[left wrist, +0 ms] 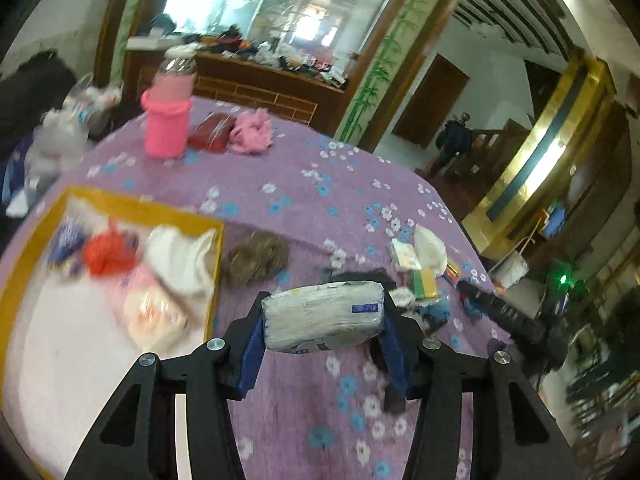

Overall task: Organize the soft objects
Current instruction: 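Grasp the yellow-green packet with the right gripper while the left holds the white packet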

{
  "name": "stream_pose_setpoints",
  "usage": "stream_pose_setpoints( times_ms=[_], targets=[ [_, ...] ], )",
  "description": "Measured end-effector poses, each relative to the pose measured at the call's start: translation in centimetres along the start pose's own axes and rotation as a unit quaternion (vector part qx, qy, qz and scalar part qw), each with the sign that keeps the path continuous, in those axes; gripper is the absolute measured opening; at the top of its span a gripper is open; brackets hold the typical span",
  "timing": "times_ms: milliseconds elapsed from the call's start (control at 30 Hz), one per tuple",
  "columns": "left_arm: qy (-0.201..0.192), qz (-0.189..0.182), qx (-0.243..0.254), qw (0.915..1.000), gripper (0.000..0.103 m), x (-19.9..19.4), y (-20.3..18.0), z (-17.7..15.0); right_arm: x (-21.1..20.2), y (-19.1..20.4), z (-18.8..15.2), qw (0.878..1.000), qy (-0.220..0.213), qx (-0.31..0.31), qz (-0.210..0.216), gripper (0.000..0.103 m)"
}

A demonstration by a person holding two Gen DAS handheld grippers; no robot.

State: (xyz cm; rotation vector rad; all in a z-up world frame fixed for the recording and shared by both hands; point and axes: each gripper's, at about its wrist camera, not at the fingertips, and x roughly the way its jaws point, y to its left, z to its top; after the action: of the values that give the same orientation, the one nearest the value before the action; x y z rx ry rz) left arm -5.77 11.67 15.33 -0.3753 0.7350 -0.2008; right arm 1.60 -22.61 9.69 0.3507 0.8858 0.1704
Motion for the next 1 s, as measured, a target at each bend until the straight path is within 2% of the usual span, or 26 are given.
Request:
stream_pose_setpoints(
  times_ms=[167, 267, 433, 600, 700, 800, 900, 933, 1000],
  targets=[
    [0.028, -0.003, -0.001, 0.9996, 0.05, -0.3, 1.3, -2.4, -1.1, -0.3, 1.9, 0.999, 0.01, 0.048, 0.019, 0.065],
    [0.033, -0.019, -0.009, 0.9992, 0.05, -0.9, 2.0, -2.9, -0.5, -0.9, 3.0, 0.996, 0.046, 0.068, 0.02, 0.065],
    [0.031, -0.015, -0.012, 0.9993, 0.05, -1.2, 3.0, -2.7, 0.9, -1.7, 3.4, 0.993, 0.088, 0.077, 0.002, 0.064],
    [0.034, -0.019, -0.019, 0.9991, 0.05, -1.1, 4.0, -3.2, 3.1, -0.5, 3.6, 0.987, 0.131, 0.076, 0.048, 0.064],
    [0.039, -0.025, -0.027, 0.9986, 0.05, -0.6, 4.5, -3.5, 5.0, 1.7, 3.8, 0.988, 0.152, 0.031, 0.012, 0.064],
    [0.044, -0.026, -0.033, 0.9982, 0.05, -0.2, 5.1, -3.5, 7.4, 3.9, 4.1, 0.981, 0.185, -0.027, -0.048, 0.064],
    [0.045, -0.026, -0.04, 0.9978, 0.05, 0.1, 5.6, -3.5, 9.2, 4.8, 4.1, 0.974, 0.212, -0.046, -0.067, 0.064],
    [0.047, -0.027, -0.043, 0.9976, 0.05, 0.3, 5.9, -3.6, 9.8, 4.9, 4.0, 0.971, 0.221, -0.047, -0.076, 0.062],
    [0.048, -0.028, -0.047, 0.9973, 0.05, 0.4, 6.2, -3.7, 10.3, 4.7, 3.8, 0.969, 0.226, -0.049, -0.092, 0.05]
  ],
)
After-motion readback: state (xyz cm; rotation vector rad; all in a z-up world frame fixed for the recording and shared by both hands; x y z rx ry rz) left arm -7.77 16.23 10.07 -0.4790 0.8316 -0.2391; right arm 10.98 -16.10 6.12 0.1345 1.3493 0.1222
